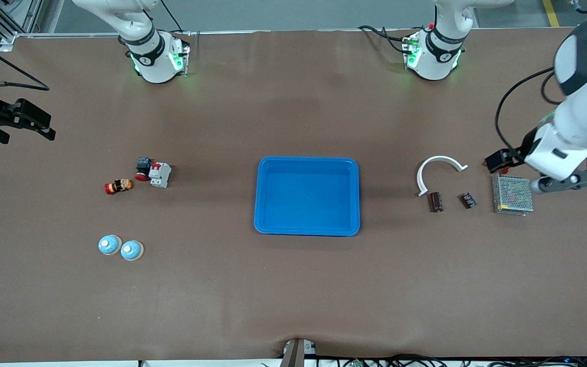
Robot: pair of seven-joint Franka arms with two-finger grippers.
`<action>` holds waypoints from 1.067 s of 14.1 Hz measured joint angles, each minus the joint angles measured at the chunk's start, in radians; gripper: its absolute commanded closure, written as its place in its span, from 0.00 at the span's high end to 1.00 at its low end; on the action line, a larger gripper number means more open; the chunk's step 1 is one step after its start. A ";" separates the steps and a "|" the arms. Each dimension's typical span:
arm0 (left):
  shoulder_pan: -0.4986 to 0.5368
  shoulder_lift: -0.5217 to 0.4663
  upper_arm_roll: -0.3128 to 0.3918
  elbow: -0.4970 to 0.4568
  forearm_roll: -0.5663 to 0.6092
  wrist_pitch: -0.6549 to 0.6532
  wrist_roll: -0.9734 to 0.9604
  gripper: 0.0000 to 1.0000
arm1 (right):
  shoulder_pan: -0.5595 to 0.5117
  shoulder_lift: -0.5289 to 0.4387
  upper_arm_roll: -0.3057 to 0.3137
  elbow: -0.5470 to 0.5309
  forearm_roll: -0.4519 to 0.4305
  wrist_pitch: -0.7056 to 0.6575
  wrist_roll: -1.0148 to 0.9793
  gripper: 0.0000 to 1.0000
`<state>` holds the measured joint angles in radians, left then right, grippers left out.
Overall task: Place electrolytic capacitor and blue bell in tray
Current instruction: 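Grasp a brown capacitor with the left gripper while the right gripper reaches the bells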
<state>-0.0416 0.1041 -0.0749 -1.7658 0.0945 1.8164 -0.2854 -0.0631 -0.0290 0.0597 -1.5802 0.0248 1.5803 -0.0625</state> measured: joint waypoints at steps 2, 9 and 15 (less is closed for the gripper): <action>0.001 0.000 0.000 -0.112 0.006 0.141 -0.036 1.00 | 0.000 0.000 0.000 0.000 0.000 0.000 0.000 1.00; 0.133 0.043 0.002 -0.454 0.037 0.629 -0.078 1.00 | 0.001 0.001 0.000 0.001 0.000 0.000 0.000 1.00; 0.147 0.157 -0.001 -0.463 0.037 0.708 -0.176 0.84 | 0.007 0.003 0.001 0.000 0.000 -0.005 0.000 1.00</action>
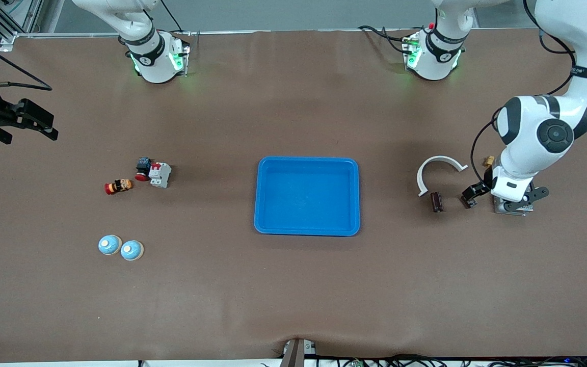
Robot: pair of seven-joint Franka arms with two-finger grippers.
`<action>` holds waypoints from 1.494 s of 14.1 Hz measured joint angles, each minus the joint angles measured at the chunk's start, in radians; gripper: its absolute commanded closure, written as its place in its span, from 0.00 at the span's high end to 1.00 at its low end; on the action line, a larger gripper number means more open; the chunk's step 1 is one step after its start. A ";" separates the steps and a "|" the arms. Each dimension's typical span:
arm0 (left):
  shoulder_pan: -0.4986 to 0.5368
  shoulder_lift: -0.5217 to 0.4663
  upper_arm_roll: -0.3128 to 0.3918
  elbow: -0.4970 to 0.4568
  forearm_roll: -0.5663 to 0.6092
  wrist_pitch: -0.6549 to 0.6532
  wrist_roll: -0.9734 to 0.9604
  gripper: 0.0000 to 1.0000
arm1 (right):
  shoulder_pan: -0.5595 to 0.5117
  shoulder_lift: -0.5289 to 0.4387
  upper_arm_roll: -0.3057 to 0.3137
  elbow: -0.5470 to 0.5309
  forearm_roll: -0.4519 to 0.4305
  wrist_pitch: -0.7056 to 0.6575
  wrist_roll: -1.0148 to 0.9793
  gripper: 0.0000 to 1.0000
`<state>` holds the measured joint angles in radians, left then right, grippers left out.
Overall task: Place electrolytic capacitor and blue bell in tray
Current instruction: 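Grasp a brown capacitor with the left gripper while the right gripper reaches the bells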
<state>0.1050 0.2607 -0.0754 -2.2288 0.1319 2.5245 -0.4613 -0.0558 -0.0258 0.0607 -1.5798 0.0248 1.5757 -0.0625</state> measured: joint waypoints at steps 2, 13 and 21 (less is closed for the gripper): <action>0.017 0.035 0.002 0.000 0.000 0.023 -0.007 0.81 | 0.002 0.006 0.000 0.000 0.000 0.001 0.000 1.00; 0.025 0.148 0.002 0.003 0.000 0.110 -0.078 0.36 | 0.011 0.201 -0.006 -0.002 -0.007 0.130 -0.070 1.00; 0.025 0.162 0.001 0.017 0.000 0.136 -0.084 0.00 | 0.010 0.322 -0.009 0.001 -0.015 0.240 -0.093 1.00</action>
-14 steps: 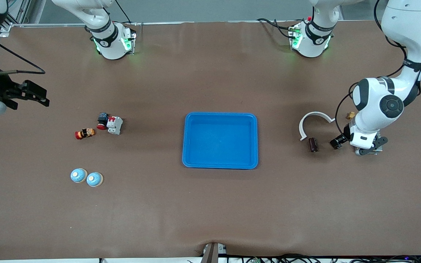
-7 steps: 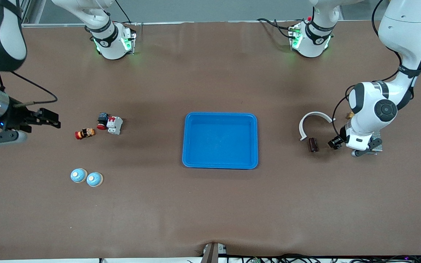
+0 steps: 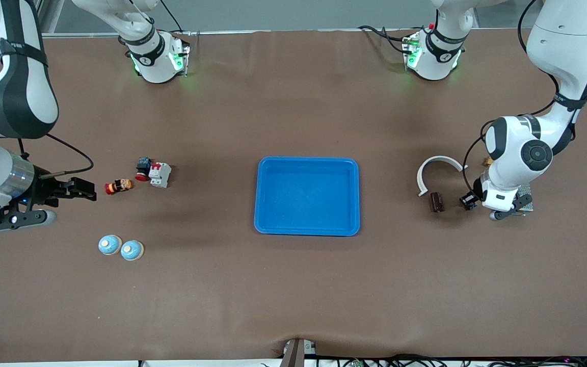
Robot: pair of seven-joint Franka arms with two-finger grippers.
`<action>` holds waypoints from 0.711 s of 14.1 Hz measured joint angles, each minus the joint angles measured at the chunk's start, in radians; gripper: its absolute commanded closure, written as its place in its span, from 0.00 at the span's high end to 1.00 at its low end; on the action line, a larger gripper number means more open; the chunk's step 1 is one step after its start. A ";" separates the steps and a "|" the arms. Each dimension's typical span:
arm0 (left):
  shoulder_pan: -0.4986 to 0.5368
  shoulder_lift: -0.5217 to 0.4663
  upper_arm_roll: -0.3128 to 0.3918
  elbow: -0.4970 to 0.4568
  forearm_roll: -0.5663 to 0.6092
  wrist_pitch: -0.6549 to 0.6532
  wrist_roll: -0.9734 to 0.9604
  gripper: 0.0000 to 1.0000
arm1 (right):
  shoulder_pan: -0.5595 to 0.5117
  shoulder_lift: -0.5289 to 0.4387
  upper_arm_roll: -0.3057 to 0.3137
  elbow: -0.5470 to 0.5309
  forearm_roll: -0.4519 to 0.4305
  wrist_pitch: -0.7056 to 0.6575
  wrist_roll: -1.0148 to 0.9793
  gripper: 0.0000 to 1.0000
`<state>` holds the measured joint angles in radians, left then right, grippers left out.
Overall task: Place electrolytic capacitor and blue bell in tray
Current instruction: 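Grasp a brown capacitor with the left gripper while the right gripper reaches the bells, then carry the capacitor with the left gripper over the blue tray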
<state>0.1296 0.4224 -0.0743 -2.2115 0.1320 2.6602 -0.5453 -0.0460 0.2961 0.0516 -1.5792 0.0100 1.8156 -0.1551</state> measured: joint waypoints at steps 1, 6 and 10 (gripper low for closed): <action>-0.001 -0.003 -0.001 0.007 0.000 0.002 0.000 0.00 | 0.000 0.016 0.000 0.000 0.000 0.002 -0.016 1.00; -0.032 -0.035 -0.040 0.090 0.000 -0.091 0.000 0.00 | 0.000 0.111 0.000 0.000 0.000 0.145 -0.296 1.00; -0.105 -0.041 -0.076 0.231 0.000 -0.309 -0.060 0.00 | -0.003 0.177 -0.005 0.037 -0.001 0.183 -0.575 1.00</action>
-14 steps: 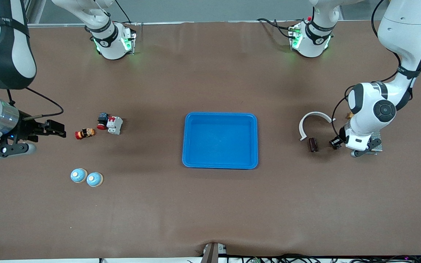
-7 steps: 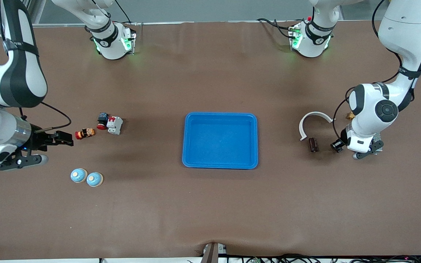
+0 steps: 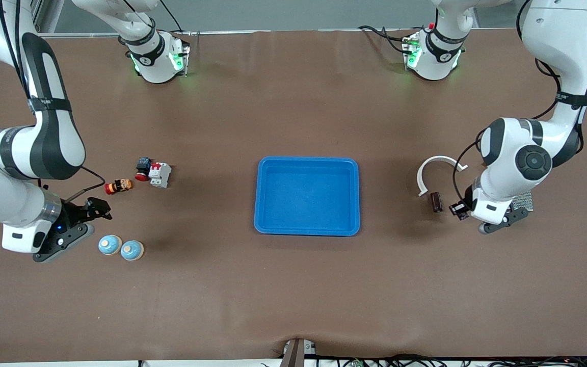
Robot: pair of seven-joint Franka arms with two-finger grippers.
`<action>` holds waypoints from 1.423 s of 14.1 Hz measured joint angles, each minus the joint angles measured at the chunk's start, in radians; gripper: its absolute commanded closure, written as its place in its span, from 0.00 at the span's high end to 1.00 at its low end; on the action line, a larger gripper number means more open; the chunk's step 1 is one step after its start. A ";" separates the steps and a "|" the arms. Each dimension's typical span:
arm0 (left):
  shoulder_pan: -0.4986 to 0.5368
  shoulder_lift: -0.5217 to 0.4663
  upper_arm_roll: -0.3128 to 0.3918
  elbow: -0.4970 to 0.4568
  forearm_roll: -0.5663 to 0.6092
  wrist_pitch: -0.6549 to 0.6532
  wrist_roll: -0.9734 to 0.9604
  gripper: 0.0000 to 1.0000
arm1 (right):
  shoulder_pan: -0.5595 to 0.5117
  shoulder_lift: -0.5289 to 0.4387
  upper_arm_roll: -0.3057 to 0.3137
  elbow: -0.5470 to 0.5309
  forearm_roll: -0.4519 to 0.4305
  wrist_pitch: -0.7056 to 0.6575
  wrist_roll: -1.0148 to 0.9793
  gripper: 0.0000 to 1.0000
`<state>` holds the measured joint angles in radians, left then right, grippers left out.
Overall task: Place electrolytic capacitor and blue bell in tray
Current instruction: 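Carry the capacitor with the left gripper over the blue tray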
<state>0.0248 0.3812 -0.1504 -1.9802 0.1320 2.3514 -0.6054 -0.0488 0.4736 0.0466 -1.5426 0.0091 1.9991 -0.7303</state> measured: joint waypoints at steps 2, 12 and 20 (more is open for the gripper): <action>-0.071 0.000 -0.003 0.035 0.000 -0.046 -0.081 0.00 | -0.001 0.026 -0.001 0.022 0.000 0.013 -0.105 1.00; -0.425 0.151 -0.007 0.253 0.000 -0.133 -0.594 0.00 | -0.001 0.177 -0.001 0.034 0.000 0.115 -0.282 1.00; -0.535 0.232 -0.007 0.269 0.000 -0.139 -0.897 0.00 | -0.001 0.215 -0.001 0.036 0.000 0.160 -0.286 1.00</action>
<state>-0.5101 0.6129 -0.1571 -1.7109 0.1319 2.2119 -1.5023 -0.0501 0.6890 0.0460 -1.5068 0.0092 2.1591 -1.0161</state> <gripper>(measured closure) 0.661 0.000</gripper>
